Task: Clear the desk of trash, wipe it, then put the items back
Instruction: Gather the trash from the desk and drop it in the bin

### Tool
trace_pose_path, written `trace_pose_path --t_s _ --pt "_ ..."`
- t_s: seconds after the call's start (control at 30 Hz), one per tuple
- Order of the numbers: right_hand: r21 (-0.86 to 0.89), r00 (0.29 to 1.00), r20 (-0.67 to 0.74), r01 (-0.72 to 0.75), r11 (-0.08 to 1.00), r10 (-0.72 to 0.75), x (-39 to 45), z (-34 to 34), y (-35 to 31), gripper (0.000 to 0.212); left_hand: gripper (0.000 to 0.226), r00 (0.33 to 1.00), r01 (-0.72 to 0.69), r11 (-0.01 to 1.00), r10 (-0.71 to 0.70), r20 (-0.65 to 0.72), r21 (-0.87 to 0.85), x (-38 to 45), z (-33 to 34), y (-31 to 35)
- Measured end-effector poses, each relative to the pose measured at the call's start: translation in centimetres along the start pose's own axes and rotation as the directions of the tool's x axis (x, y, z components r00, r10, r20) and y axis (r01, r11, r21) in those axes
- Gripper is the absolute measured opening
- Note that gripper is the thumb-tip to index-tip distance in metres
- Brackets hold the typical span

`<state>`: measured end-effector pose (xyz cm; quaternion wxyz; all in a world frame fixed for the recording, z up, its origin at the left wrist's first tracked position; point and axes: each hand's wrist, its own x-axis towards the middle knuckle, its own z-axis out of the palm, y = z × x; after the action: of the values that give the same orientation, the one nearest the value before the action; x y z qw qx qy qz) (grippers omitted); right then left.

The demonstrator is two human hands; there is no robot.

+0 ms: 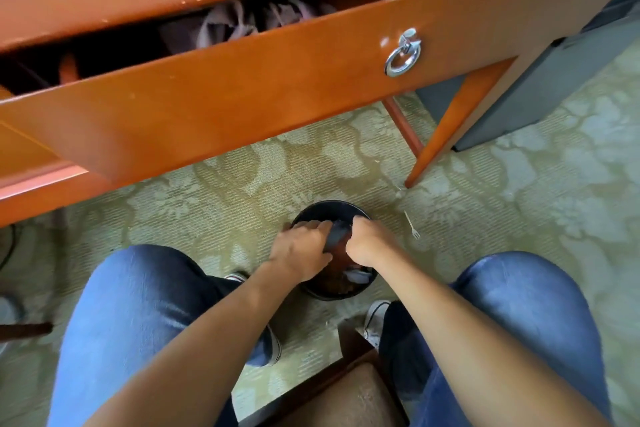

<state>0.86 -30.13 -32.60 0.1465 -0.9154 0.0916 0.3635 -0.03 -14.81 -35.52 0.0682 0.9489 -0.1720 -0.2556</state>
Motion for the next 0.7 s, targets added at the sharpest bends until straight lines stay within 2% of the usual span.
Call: trace_pose_path --t_s 0.1,0.2,0.3,0.37,0.4,0.47,0.53,0.57,0.6,0.67,0.7 --pt "0.08 0.994 -0.097 0.06 0.995 -0.052 -1.7 -0.9 0.0 0.05 0.072 0.994 -0.018 1.0 0.019 -0.104 0.005 -1.4 -2.0 1.0" --pt "0.144 0.96 -0.253 0.162 0.976 -0.122 -4.6 -2.3 0.1 0.056 0.066 0.943 -0.059 0.998 0.057 -0.327 0.003 -4.5 -4.9 2.2" --pt "0.2 0.892 -0.422 0.263 0.944 -0.159 -8.6 -3.3 0.2 0.061 0.06 0.801 -0.075 0.997 0.063 -0.595 0.006 -9.2 -8.5 2.3" --pt "0.212 0.825 -0.529 0.356 0.91 -0.2 -11.3 -3.5 -0.2 0.058 0.051 0.637 -0.103 0.994 0.098 -0.764 0.042 -12.4 -11.2 1.4" --pt "0.193 0.774 -0.584 0.424 0.885 -0.244 -12.5 -3.6 -0.7 0.056 0.045 0.539 -0.127 0.99 0.127 -0.833 0.069 -13.9 -12.9 0.8" --pt "0.119 0.621 -0.703 0.581 0.805 -0.345 -14.9 -4.6 -2.5 0.055 0.034 0.338 -0.13 0.982 0.175 -0.925 0.139 -16.8 -16.9 -0.3" --pt "0.01 0.43 -0.802 0.704 0.71 -0.415 -17.6 -6.6 -5.5 0.055 0.03 0.201 -0.047 0.986 0.168 -0.965 0.161 -18.9 -21.1 -1.6" --pt "-0.063 0.32 -0.837 0.749 0.659 -0.443 -18.8 -7.9 -7.3 0.055 0.03 0.177 0.018 0.989 0.141 -0.974 0.146 -19.3 -22.9 -2.5" --pt "-0.143 0.206 -0.86 0.78 0.609 -0.466 -19.9 -9.4 -9.2 0.055 0.032 0.19 0.088 0.989 0.099 -0.977 0.117 -19.4 -24.3 -3.5" --pt "-0.278 0.033 -0.87 0.792 0.544 -0.493 -21.4 -12.4 -13.0 0.052 0.04 0.309 0.202 0.978 -0.017 -0.951 0.048 -18.9 -26.0 -5.2" --pt "-0.316 -0.011 -0.866 0.786 0.531 -0.5 -21.8 -13.9 -14.8 0.05 0.046 0.371 0.231 0.973 -0.063 -0.927 0.027 -18.4 -26.3 -5.7"
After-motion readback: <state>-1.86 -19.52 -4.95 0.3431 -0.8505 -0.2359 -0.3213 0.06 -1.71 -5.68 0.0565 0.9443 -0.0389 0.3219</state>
